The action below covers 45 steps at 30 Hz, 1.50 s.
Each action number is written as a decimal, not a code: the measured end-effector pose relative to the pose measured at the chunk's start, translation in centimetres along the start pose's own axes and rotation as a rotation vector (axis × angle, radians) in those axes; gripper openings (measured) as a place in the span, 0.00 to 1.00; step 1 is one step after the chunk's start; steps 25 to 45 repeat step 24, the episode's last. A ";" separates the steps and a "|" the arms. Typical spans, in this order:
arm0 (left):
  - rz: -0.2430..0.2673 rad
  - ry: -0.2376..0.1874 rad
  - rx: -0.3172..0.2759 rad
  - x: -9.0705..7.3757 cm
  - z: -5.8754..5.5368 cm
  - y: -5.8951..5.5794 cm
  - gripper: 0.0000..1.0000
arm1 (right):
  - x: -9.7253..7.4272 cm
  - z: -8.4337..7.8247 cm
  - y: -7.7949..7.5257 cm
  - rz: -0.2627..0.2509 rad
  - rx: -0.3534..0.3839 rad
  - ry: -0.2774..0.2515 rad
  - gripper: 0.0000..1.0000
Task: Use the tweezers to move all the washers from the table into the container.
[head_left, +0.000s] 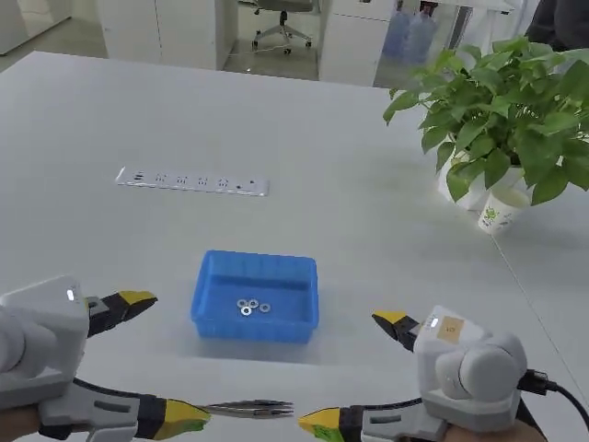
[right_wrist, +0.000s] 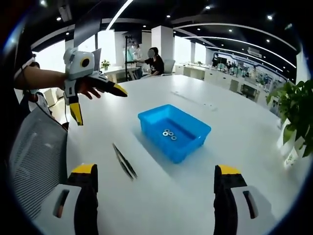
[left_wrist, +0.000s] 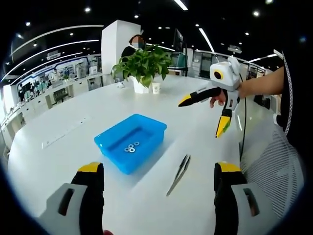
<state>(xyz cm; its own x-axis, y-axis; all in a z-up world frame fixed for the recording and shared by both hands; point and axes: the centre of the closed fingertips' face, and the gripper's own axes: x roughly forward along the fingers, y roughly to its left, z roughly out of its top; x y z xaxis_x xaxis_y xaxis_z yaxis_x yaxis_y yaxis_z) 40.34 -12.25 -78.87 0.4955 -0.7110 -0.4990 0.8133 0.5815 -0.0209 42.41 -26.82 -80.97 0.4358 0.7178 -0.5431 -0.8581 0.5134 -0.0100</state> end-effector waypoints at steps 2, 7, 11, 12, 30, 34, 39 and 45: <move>-0.005 0.024 0.011 0.0 -0.4 -0.1 0.99 | -0.1 -0.2 0.0 0.001 -0.009 0.014 1.00; -0.017 0.053 0.017 0.0 -0.9 -0.3 0.99 | -0.2 -0.6 -0.2 -0.001 -0.009 0.027 1.00; -0.017 0.066 0.027 0.0 -1.1 -0.1 0.99 | -0.1 -0.7 0.0 0.010 -0.022 0.040 1.00; -0.017 0.070 0.030 -0.1 -1.2 -0.1 0.99 | -0.1 -0.8 0.0 0.012 -0.026 0.045 1.00; -0.033 0.101 0.049 -0.3 -1.7 -0.1 0.99 | 0.1 -1.1 0.1 0.023 -0.031 0.059 1.00; -0.033 0.101 0.049 -0.3 -1.7 -0.1 0.99 | 0.1 -1.1 0.1 0.023 -0.031 0.059 1.00; -0.033 0.101 0.049 -0.3 -1.7 -0.1 0.99 | 0.1 -1.1 0.1 0.023 -0.031 0.059 1.00; -0.033 0.101 0.049 -0.3 -1.7 -0.1 0.99 | 0.1 -1.1 0.1 0.023 -0.031 0.059 1.00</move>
